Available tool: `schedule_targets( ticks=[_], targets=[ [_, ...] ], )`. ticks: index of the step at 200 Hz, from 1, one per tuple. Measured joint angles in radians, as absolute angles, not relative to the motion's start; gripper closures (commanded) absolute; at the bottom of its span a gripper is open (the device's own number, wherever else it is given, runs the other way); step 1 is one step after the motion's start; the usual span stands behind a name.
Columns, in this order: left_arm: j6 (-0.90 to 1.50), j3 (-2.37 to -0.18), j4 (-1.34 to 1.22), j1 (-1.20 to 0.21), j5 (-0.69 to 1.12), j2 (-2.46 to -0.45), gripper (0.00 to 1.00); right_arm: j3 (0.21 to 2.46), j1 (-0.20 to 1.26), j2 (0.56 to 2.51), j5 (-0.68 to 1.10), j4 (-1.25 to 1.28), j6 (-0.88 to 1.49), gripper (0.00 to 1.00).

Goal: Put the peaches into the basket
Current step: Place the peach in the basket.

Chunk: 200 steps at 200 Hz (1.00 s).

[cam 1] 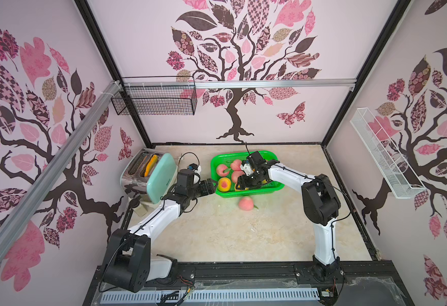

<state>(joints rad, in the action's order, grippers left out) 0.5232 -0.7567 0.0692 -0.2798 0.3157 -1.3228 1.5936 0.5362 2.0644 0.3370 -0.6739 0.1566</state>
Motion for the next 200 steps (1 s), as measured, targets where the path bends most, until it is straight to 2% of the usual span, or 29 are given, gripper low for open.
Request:
schedule_targets(
  ticks=[112, 161, 200],
  targets=[
    [0.523, -0.757, 0.068, -0.279, 0.319, -1.323, 0.21, 1.609, 0.540, 2.069, 0.334, -0.689, 0.150, 0.26],
    [0.523, -0.757, 0.070, -0.279, 0.319, -1.323, 0.21, 1.609, 0.540, 2.056, 0.334, -0.690, 0.156, 0.15],
    [0.523, -0.757, 0.070, -0.279, 0.319, -1.323, 0.21, 1.609, 0.540, 1.997, 0.311, -0.692, 0.152, 0.13]
  ],
)
